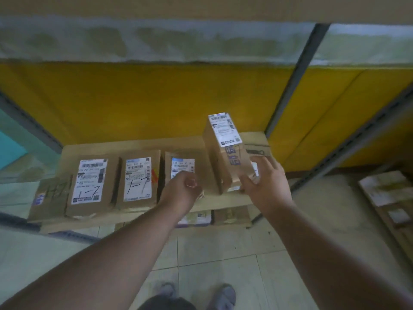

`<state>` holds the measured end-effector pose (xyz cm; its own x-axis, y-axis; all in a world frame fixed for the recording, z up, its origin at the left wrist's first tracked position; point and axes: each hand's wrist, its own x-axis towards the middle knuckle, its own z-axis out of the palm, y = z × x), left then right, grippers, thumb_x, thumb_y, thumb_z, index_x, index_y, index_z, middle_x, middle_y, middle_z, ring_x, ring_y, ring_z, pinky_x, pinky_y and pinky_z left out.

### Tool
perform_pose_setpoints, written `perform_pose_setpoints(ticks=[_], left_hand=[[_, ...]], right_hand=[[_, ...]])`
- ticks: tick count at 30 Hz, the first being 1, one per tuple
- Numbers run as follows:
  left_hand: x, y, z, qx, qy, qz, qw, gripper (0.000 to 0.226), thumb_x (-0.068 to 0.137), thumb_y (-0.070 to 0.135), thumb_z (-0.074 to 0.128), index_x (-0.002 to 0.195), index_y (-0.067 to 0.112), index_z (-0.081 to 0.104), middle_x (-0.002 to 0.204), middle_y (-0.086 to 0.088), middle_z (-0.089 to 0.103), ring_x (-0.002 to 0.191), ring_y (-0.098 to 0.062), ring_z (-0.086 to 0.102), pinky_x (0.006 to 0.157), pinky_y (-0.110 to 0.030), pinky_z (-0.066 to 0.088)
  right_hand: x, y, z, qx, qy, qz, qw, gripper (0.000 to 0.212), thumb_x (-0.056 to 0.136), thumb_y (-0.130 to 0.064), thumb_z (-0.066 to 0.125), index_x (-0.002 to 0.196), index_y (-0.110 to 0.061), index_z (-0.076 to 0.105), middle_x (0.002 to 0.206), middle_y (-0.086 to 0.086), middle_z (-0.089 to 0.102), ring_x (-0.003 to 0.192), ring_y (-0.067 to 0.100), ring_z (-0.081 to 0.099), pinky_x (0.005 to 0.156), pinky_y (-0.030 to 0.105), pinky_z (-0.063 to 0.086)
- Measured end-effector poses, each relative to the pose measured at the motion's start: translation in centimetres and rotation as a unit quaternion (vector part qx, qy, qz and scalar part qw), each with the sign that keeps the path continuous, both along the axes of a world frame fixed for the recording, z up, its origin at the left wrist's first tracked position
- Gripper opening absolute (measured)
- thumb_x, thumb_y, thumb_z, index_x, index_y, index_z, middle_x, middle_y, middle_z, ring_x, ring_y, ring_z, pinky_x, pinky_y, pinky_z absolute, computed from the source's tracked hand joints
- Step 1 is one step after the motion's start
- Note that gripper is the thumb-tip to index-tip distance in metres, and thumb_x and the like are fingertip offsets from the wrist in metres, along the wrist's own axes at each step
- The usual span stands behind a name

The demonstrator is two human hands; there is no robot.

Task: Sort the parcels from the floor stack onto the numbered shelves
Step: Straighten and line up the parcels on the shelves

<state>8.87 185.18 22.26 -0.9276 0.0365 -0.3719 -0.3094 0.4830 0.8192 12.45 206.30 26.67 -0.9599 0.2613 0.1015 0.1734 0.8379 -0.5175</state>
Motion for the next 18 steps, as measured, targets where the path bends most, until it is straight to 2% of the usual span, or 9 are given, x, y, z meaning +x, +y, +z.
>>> perform_pose_setpoints(ticks=[3,5,8,12,14,18], left_hand=[[-2.8,1.5,0.7,-0.032,0.027,-0.054,0.998,0.022,0.092,0.029,0.070,0.110,0.031,0.058,0.104,0.008,0.066,0.084,-0.008,0.061,0.060,-0.022,0.045],[-4.9,2.5,0.8,-0.030,0.040,-0.061,0.997,0.026,0.093,0.024,0.070,0.117,0.022,0.059,0.107,0.003,0.065,0.081,-0.008,0.058,0.054,-0.017,0.040],[-8.0,3.9,0.9,-0.043,0.044,-0.087,0.994,0.032,0.095,0.025,0.068,0.124,0.018,0.055,0.113,-0.002,0.065,0.084,-0.011,0.058,0.060,-0.022,0.042],[-11.9,4.8,1.3,-0.127,0.087,-0.150,0.977,0.040,0.093,0.032,0.068,0.129,0.021,0.053,0.111,0.004,0.064,0.087,-0.013,0.061,0.065,-0.028,0.042],[-13.9,4.6,1.4,-0.142,0.121,-0.193,0.963,0.049,0.092,0.033,0.069,0.134,0.018,0.050,0.109,0.002,0.062,0.097,-0.019,0.062,0.068,-0.028,0.042],[-17.6,4.6,1.7,-0.159,0.130,-0.229,0.951,0.065,0.091,0.037,0.071,0.144,0.017,0.041,0.117,-0.002,0.061,0.099,-0.019,0.056,0.077,-0.033,0.041]], right_hand=[[0.9,1.3,-0.7,-0.024,-0.019,-0.026,0.999,0.058,0.083,-0.039,0.075,0.133,-0.016,0.056,0.128,0.005,0.055,0.120,0.024,0.048,0.098,0.033,0.043],[0.9,1.6,-1.5,-0.038,-0.055,-0.041,0.997,0.066,0.083,-0.042,0.075,0.139,-0.018,0.051,0.136,0.005,0.052,0.126,0.024,0.046,0.104,0.037,0.043],[0.1,1.7,-2.4,-0.064,-0.100,-0.077,0.990,0.074,0.084,-0.046,0.072,0.146,-0.020,0.042,0.145,0.002,0.045,0.131,0.023,0.044,0.105,0.038,0.042],[-1.4,1.6,-3.2,-0.074,-0.133,-0.131,0.980,0.077,0.085,-0.054,0.065,0.150,-0.024,0.036,0.144,0.000,0.046,0.128,0.022,0.046,0.097,0.038,0.048],[-1.8,1.3,-3.7,-0.088,-0.150,-0.159,0.972,0.081,0.085,-0.058,0.064,0.152,-0.024,0.033,0.144,0.001,0.047,0.127,0.023,0.049,0.095,0.038,0.049],[-2.6,-0.1,-4.8,-0.104,-0.170,-0.196,0.960,0.078,0.086,-0.057,0.065,0.149,-0.022,0.037,0.135,0.002,0.052,0.121,0.023,0.053,0.090,0.033,0.048]])
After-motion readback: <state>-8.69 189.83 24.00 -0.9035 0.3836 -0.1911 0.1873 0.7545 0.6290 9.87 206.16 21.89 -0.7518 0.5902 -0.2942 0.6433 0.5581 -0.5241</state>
